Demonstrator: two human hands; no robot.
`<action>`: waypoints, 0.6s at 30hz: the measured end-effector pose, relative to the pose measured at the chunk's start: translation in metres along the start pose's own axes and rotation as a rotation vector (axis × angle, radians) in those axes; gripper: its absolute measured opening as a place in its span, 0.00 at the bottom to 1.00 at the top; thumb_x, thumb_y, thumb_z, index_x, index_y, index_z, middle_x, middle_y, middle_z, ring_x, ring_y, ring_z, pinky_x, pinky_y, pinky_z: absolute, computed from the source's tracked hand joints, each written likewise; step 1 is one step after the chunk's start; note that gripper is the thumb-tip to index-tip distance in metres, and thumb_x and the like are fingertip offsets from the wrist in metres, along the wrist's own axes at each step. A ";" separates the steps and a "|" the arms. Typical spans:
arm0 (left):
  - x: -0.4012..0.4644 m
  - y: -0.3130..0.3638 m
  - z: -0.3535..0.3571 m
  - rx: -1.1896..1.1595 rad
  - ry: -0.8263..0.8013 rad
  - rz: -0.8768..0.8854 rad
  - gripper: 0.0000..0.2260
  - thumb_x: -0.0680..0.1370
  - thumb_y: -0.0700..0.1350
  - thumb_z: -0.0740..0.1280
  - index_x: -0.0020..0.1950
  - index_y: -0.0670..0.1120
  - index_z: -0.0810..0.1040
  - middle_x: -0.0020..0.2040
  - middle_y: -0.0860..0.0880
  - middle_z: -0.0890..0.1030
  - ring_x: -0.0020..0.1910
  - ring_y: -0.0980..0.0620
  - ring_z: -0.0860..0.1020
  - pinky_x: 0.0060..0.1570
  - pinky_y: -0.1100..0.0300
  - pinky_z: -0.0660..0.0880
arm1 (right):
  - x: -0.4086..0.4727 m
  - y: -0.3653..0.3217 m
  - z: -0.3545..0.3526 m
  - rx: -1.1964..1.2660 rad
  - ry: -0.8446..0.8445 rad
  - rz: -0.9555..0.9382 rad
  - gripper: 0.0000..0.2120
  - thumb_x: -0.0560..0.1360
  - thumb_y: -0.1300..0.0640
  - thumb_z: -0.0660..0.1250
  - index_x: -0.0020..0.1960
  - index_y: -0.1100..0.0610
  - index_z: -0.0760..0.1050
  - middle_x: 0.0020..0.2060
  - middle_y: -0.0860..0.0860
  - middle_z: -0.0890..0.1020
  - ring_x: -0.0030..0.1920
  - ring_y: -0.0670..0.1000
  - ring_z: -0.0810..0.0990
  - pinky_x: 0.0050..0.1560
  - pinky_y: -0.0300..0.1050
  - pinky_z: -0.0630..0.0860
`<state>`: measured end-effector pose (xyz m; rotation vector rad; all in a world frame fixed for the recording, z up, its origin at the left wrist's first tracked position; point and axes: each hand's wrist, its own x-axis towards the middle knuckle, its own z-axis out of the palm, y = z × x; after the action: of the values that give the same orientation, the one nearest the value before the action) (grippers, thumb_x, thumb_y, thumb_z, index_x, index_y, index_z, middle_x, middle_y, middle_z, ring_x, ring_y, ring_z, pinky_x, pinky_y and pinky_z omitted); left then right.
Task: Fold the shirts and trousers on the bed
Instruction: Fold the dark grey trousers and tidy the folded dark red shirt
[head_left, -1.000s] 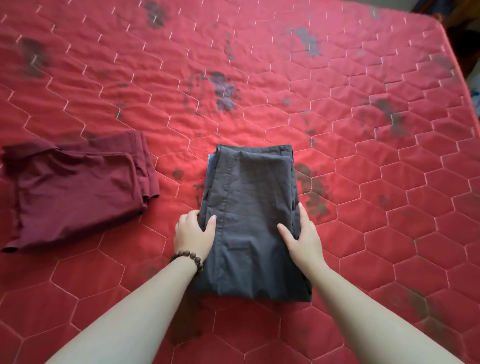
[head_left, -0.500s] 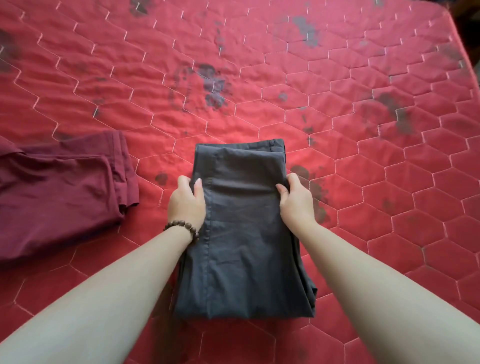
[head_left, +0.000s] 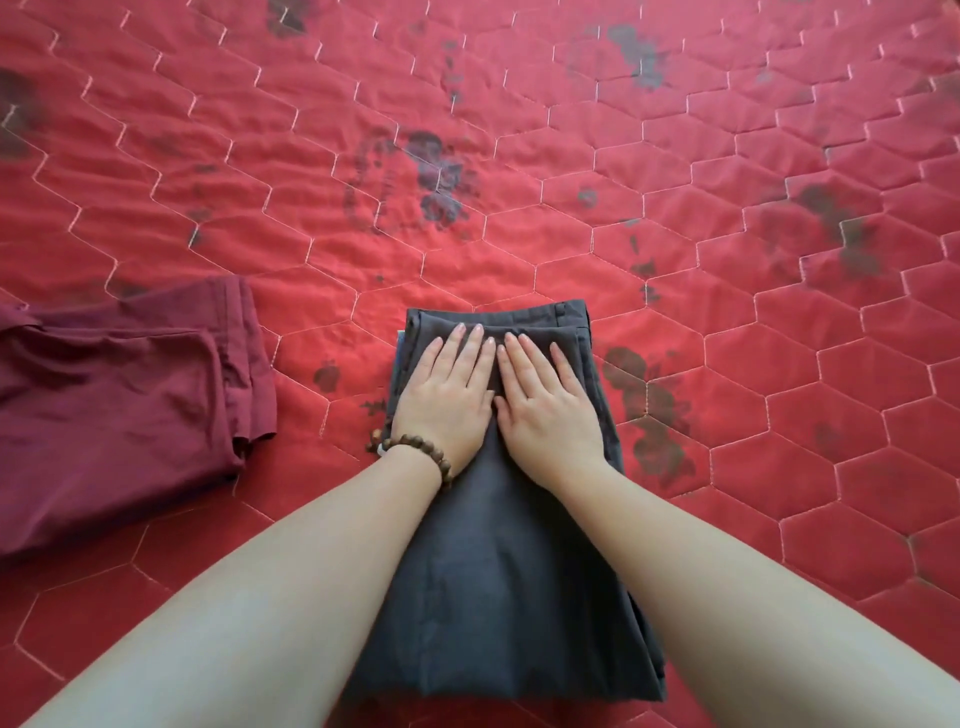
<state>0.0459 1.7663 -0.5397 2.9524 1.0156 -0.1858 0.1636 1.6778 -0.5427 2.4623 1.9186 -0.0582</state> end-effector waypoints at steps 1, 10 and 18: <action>0.000 0.000 0.005 -0.005 0.014 -0.013 0.27 0.78 0.52 0.45 0.76 0.44 0.61 0.76 0.44 0.62 0.76 0.47 0.59 0.74 0.50 0.49 | -0.001 0.001 0.004 -0.001 0.007 0.016 0.27 0.79 0.49 0.51 0.74 0.61 0.64 0.73 0.55 0.66 0.74 0.53 0.63 0.75 0.52 0.50; -0.006 -0.005 0.017 -0.173 0.098 -0.020 0.28 0.77 0.56 0.53 0.77 0.51 0.60 0.78 0.44 0.56 0.77 0.47 0.54 0.75 0.51 0.48 | -0.005 0.004 0.010 0.085 0.029 0.120 0.28 0.79 0.41 0.50 0.78 0.45 0.53 0.78 0.56 0.50 0.78 0.53 0.46 0.76 0.52 0.40; 0.012 -0.025 -0.043 -0.929 -0.108 -0.183 0.19 0.81 0.41 0.59 0.73 0.44 0.68 0.76 0.46 0.62 0.76 0.52 0.57 0.72 0.62 0.49 | 0.011 0.026 -0.043 0.410 -0.244 0.057 0.23 0.82 0.50 0.53 0.76 0.54 0.60 0.78 0.56 0.53 0.78 0.53 0.47 0.75 0.50 0.39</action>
<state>0.0446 1.7959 -0.4979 1.9967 0.9885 0.1060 0.1918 1.6837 -0.5007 2.5869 1.8813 -0.7859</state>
